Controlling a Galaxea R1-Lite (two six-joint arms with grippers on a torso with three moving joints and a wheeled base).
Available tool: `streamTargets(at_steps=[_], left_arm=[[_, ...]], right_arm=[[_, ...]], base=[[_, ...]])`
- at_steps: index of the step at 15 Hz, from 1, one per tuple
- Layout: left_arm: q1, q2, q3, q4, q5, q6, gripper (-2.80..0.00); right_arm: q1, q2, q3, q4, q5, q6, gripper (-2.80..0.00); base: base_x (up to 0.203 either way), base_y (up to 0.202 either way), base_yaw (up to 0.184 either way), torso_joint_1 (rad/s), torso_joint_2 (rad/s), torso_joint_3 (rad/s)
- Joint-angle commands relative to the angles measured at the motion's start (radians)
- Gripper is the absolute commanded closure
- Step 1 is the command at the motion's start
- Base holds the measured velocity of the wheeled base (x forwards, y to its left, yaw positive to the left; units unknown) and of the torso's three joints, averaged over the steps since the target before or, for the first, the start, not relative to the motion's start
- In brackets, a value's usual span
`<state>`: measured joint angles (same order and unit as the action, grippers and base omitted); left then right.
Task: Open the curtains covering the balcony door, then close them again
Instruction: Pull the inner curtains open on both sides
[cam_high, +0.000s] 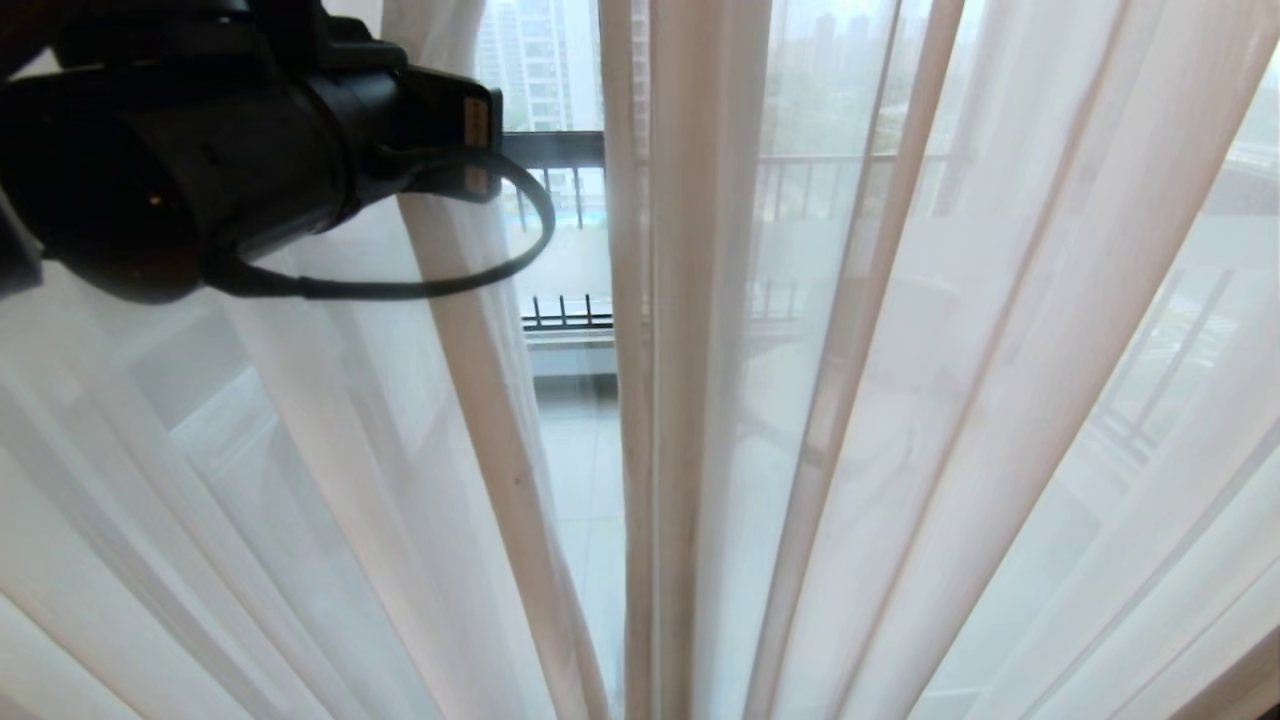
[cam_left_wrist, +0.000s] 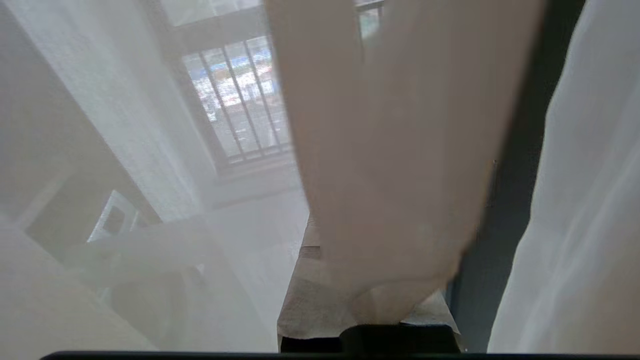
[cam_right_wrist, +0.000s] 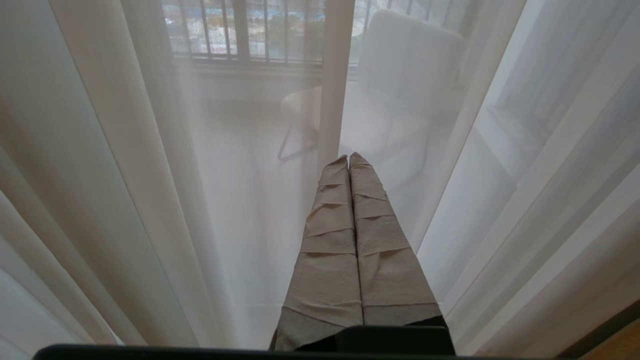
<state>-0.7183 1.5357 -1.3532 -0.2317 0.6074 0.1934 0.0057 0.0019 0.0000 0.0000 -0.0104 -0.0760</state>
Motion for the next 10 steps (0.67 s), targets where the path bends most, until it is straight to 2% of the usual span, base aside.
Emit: streamTargets(at_steps=[1, 7, 10], left_arm=[[0.037, -0.033, 0.005, -0.001, 0.005, 0.001, 0.0], [0.188, -0.113, 0.03, 0.0, 0.004, -0.001, 0.0], [0.26, -0.158, 0.082, 0.0, 0.003, -0.004, 0.0]], right_arm=[[0.0, 0.0, 0.0, 0.0, 0.0, -0.001, 0.0], [0.0, 0.0, 0.0, 0.0, 0.0, -0.001, 0.0], [0.0, 0.0, 0.0, 0.0, 0.0, -0.001, 0.0]], base=[[0.0, 0.0, 0.0, 0.0, 0.0, 0.0], [0.0, 0.0, 0.0, 0.0, 0.0, 0.0], [0.0, 0.0, 0.0, 0.0, 0.0, 0.0]])
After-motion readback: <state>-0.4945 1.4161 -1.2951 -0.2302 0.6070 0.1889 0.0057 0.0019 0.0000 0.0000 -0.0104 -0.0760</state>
